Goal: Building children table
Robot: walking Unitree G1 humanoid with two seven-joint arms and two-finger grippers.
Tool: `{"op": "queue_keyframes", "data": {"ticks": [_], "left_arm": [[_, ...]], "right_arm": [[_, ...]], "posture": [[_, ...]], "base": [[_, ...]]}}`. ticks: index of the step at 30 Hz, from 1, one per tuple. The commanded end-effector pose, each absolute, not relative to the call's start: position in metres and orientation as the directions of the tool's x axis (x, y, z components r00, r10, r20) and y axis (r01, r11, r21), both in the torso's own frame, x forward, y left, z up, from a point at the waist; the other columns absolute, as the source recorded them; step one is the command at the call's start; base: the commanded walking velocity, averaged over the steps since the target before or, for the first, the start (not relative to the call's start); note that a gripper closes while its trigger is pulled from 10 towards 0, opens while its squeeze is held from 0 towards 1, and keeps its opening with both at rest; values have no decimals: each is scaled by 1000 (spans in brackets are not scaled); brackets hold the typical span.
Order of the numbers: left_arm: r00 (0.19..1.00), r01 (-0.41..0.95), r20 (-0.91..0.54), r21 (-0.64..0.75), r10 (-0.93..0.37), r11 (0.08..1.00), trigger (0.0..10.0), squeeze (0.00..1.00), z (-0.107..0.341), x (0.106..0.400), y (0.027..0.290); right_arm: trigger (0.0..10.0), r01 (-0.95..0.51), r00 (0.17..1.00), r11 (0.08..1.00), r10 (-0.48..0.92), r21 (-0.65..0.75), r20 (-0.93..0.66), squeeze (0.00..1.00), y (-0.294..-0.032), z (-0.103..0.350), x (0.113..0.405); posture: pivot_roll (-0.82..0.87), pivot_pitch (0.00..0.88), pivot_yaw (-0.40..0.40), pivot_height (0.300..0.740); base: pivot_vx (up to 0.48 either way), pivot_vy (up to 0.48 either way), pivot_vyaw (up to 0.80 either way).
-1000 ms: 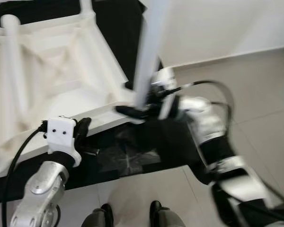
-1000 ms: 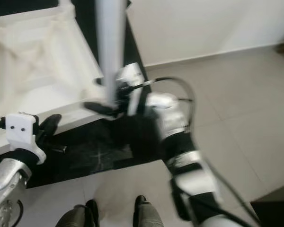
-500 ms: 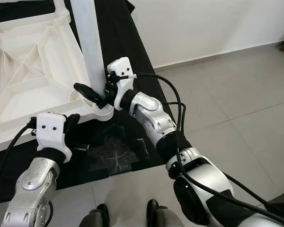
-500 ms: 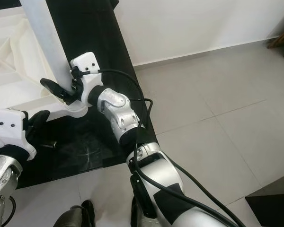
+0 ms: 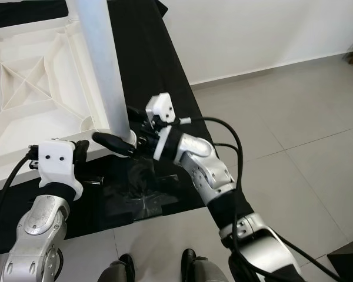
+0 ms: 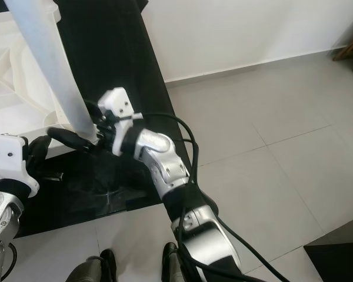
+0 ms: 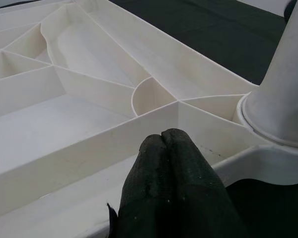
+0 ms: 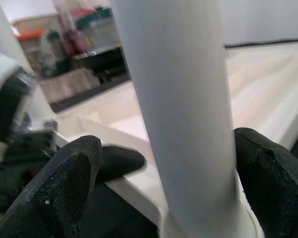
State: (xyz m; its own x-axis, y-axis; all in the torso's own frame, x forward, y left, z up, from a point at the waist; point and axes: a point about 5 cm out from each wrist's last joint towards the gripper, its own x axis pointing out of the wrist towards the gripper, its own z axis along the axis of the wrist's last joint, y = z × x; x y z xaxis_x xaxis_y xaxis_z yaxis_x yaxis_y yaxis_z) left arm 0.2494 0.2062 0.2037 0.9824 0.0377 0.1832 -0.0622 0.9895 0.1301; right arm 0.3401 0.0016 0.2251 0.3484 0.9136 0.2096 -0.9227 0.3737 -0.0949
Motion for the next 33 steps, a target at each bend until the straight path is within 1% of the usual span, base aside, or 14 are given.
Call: {"op": "queue_keyframes", "data": {"ticks": [1,2,3,5,7,8,11,12,13,17,20,26,33], "left_arm": [[990,-80,127,125,64,989,10000,0,191,248,209],[990,-80,127,125,64,989,10000,0,191,248,209],[989,-73,134,113,58,991,10000,0,192,247,208],[989,-73,134,113,58,991,10000,0,192,247,208],[989,-45,143,73,34,996,10000,0,192,243,205],[989,-45,143,73,34,996,10000,0,192,243,205],[987,7,161,-20,-4,1000,10000,0,191,235,199],[987,7,161,-20,-4,1000,10000,0,191,235,199],[987,19,162,-52,-11,998,10000,0,190,233,199],[987,47,155,-97,-31,994,10000,0,186,229,197],[987,57,155,-118,-38,991,10000,0,186,228,196],[986,102,144,-125,-83,987,10000,0,183,227,190],[981,149,143,-129,-130,980,10000,0,182,226,185]], "right_arm": [[10000,-876,455,476,869,-77,195,0,-12,221,350],[10000,-876,455,476,869,-77,195,0,-12,221,350],[10000,-808,565,586,800,-63,201,0,-38,221,360],[10000,-808,565,586,800,-63,201,0,-38,221,360],[10000,-797,579,601,790,-63,202,0,-55,219,356],[10000,-797,579,601,790,-63,202,0,-55,219,356],[10000,-790,588,609,785,-71,196,0,-70,213,345],[10000,-790,588,609,785,-71,196,0,-70,213,345],[10000,-783,598,618,778,-68,192,0,-73,210,343],[10000,-741,654,670,733,-35,189,0,-85,203,339],[10000,-728,669,685,719,-30,188,0,-87,202,339],[10000,-706,692,707,699,-29,180,0,-91,201,340],[10000,-652,748,758,644,-5,158,0,-96,195,337]], "posture": [[90,291,-107,740],[90,291,-107,740],[82,293,-113,740],[82,293,-113,740],[51,292,-120,740],[51,292,-120,740],[43,293,-120,740],[43,293,-120,740],[42,292,-115,740],[42,287,-110,740],[41,286,-109,740],[40,281,-108,740],[55,275,-97,740]], "base": [[0,0,0],[0,0,0],[0,0,0],[0,0,0],[0,0,0],[0,0,0],[0,0,0],[0,0,0],[0,-465,0],[0,-465,0],[0,-465,0],[0,-465,0],[0,-465,0]]}}
